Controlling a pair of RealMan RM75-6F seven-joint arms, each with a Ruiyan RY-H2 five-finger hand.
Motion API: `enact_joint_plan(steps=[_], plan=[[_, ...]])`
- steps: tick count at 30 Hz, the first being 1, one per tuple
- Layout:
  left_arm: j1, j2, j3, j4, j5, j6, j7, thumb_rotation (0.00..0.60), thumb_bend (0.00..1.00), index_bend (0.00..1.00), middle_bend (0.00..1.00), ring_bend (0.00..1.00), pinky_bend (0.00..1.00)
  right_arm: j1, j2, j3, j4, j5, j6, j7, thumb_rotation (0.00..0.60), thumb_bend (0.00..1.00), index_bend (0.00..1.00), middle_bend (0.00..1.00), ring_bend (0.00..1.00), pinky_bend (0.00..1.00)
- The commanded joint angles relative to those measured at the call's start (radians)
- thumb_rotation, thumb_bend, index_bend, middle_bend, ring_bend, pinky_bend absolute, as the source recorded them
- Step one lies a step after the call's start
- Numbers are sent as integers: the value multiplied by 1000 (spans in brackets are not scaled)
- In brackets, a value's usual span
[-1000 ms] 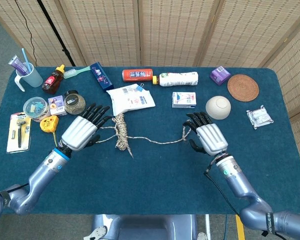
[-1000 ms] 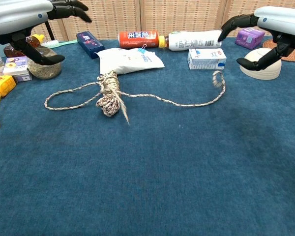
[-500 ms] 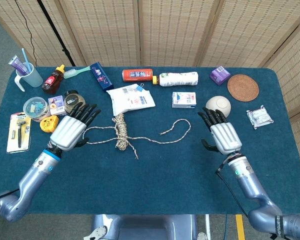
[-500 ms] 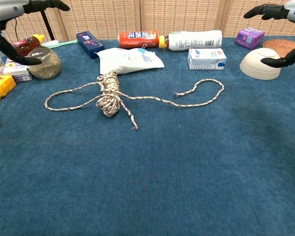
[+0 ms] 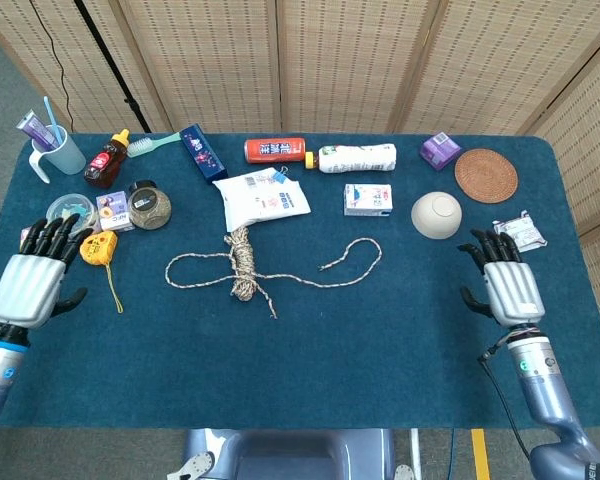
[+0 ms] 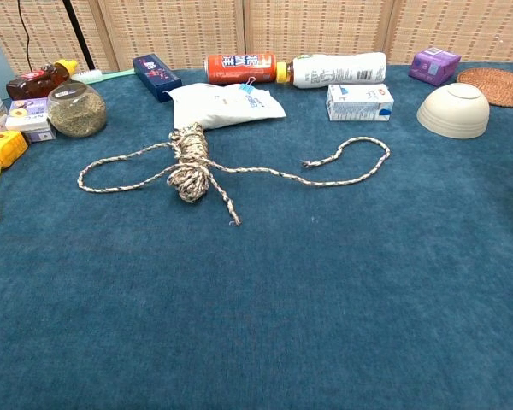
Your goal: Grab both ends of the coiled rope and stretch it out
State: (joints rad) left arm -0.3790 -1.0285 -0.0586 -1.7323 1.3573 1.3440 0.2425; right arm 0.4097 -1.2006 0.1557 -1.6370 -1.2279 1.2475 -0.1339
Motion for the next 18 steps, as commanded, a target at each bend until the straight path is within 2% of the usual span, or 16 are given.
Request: enact_joint_plan(steps=[1, 10, 18], plan=[[57, 19, 26, 15, 14, 56, -40, 600, 223, 142, 0, 0, 0, -30, 15, -16, -7, -8, 33, -5, 600, 389, 238, 97, 51, 1], [201, 29, 84, 44, 59, 200, -106, 600, 222, 184, 1, 0, 0, -127, 38, -71, -37, -50, 137, -29, 600, 389, 278, 109, 53, 1], [301, 19, 140, 57, 106, 272, -133, 600, 222, 215, 14, 0, 0, -224, 53, -108, -60, -67, 238, -42, 600, 388, 285, 117, 53, 1]])
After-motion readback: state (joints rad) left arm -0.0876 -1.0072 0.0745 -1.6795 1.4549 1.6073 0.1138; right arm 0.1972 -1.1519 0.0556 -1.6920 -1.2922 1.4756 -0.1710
